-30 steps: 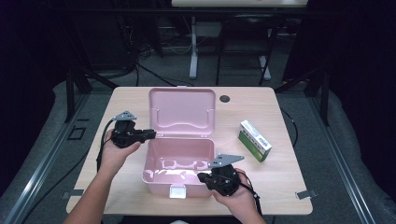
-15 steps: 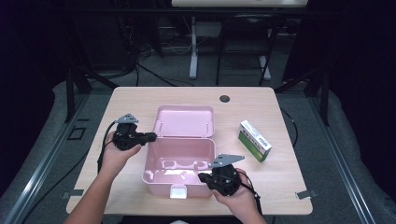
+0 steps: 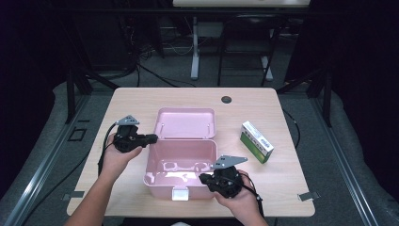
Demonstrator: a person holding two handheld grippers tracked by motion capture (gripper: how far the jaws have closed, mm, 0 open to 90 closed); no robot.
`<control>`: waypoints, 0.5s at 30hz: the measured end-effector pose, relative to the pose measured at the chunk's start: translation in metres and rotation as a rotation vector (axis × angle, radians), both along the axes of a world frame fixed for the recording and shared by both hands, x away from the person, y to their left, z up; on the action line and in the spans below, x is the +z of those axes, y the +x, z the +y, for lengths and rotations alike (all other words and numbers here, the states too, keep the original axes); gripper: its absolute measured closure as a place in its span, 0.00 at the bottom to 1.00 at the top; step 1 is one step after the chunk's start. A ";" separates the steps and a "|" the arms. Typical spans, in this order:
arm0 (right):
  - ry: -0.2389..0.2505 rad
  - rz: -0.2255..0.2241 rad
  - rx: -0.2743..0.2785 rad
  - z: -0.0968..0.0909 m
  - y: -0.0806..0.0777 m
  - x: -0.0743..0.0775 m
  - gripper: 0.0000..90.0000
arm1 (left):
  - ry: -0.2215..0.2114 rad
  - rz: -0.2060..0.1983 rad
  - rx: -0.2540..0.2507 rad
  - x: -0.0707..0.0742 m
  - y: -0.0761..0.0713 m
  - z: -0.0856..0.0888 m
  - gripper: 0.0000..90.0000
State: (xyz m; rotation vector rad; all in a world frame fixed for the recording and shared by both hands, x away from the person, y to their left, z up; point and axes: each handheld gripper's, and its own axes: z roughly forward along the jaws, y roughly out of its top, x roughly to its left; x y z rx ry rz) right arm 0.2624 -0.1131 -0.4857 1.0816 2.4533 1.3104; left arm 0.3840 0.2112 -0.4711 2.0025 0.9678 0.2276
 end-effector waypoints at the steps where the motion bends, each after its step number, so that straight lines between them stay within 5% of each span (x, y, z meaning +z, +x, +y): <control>1: 0.012 -0.014 -0.001 -0.001 -0.001 0.003 0.91 | -0.008 -0.002 0.004 0.001 -0.001 0.000 0.93; 6: 0.070 -0.069 -0.036 -0.013 -0.004 0.020 0.82 | -0.041 -0.028 0.003 0.011 -0.005 0.006 0.85; 15: 0.113 -0.104 -0.152 -0.045 0.008 0.026 0.63 | -0.069 -0.033 0.011 0.024 -0.013 0.016 0.67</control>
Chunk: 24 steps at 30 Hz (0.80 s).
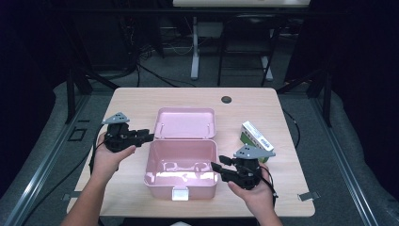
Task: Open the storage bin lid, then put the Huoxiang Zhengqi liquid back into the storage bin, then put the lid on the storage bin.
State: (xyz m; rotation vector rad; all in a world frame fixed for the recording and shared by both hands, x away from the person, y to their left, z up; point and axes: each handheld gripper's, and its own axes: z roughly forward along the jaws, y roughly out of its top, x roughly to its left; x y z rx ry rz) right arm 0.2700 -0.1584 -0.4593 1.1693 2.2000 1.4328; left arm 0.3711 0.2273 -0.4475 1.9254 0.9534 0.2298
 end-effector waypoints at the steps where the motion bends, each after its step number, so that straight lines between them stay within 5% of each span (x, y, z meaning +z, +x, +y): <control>1: -0.001 -0.007 -0.015 -0.004 0.001 0.000 0.62 | 0.006 0.005 -0.004 0.001 0.000 0.001 0.66; 8: 0.005 -0.030 -0.082 -0.027 0.009 0.001 0.60 | 0.011 0.022 0.018 0.000 0.000 0.009 0.59; 16: -0.018 -0.004 -0.105 -0.034 0.016 -0.007 0.59 | 0.002 -0.020 0.022 0.011 -0.007 0.014 0.58; 24: -0.043 -0.035 -0.141 -0.053 0.025 -0.003 0.53 | 0.007 -0.041 0.050 0.019 -0.010 0.023 0.58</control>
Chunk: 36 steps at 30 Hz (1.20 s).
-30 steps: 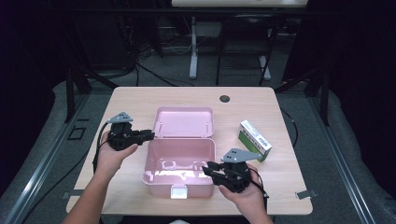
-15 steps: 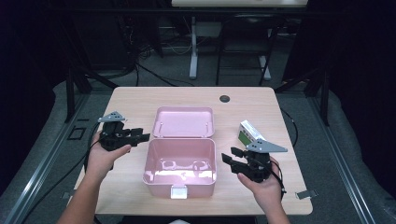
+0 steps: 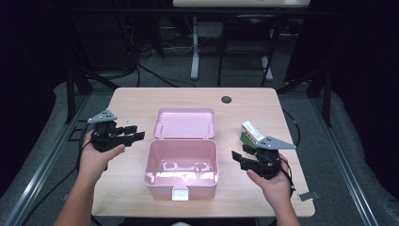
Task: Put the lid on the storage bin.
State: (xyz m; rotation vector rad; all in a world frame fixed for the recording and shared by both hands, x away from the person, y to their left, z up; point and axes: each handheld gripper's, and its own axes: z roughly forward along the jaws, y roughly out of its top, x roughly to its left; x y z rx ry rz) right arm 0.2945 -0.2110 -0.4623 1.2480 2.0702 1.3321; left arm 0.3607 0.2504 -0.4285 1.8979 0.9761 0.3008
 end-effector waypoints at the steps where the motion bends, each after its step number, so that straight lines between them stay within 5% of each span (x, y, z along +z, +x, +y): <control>1: -0.001 0.004 -0.006 -0.003 0.002 0.001 0.52 | 0.003 0.001 0.001 0.001 0.000 0.000 0.58; 6: -0.017 0.008 -0.031 -0.018 0.017 0.013 0.51 | 0.006 -0.004 0.009 0.004 -0.001 0.002 0.57; 9: -0.031 0.059 -0.010 -0.023 0.030 0.016 0.51 | 0.020 0.000 0.010 0.005 -0.002 0.000 0.57; 16: -0.197 0.103 -0.009 -0.018 0.056 0.016 0.51 | 0.037 0.006 -0.004 0.004 -0.002 -0.005 0.57; 19: -0.217 0.101 -0.011 -0.019 0.064 0.018 0.50 | 0.041 0.012 -0.008 0.003 -0.002 -0.007 0.57; 22: -0.201 0.149 -0.003 -0.021 0.073 0.022 0.50 | 0.049 0.014 -0.009 0.003 -0.002 -0.008 0.56; 36: -0.363 0.272 -0.046 -0.031 0.114 0.027 0.49 | 0.084 0.023 -0.017 0.002 -0.002 -0.012 0.54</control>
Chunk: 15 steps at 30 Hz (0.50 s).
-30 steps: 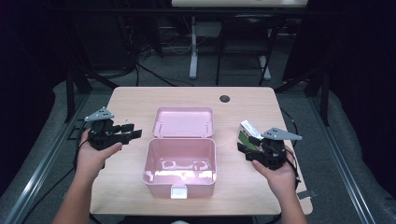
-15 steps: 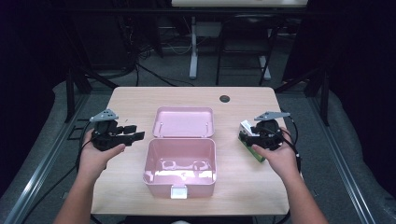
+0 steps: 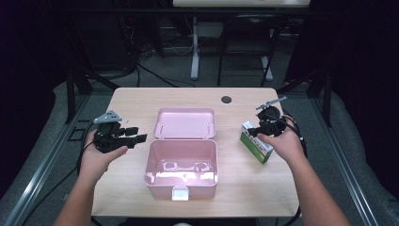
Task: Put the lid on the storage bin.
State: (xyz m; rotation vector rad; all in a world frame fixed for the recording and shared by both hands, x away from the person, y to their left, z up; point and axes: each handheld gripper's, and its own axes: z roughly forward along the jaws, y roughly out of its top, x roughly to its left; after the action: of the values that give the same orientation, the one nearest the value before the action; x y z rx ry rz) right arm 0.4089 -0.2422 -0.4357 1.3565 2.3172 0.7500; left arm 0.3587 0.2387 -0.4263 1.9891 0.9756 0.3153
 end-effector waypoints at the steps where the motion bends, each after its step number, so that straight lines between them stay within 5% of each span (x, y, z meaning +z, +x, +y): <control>1: 0.005 0.003 -0.002 -0.001 0.002 0.000 0.49 | 0.002 0.000 0.004 0.000 0.000 0.000 0.54; 7: -0.023 0.022 -0.007 -0.003 0.010 -0.002 0.48 | -0.001 -0.004 0.006 0.002 -0.002 -0.001 0.53; 12: -0.051 0.077 0.002 0.000 0.015 -0.003 0.46 | 0.001 -0.045 0.010 0.006 -0.005 -0.001 0.53; 15: -0.057 0.107 -0.007 -0.001 0.020 -0.007 0.46 | 0.008 -0.034 0.020 0.008 -0.006 0.002 0.52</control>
State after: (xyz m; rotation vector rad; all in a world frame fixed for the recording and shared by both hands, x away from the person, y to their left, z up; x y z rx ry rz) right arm 0.4285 -0.2427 -0.4425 1.4103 2.3947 0.6183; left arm 0.3532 0.2408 -0.4186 1.9760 0.9746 0.3632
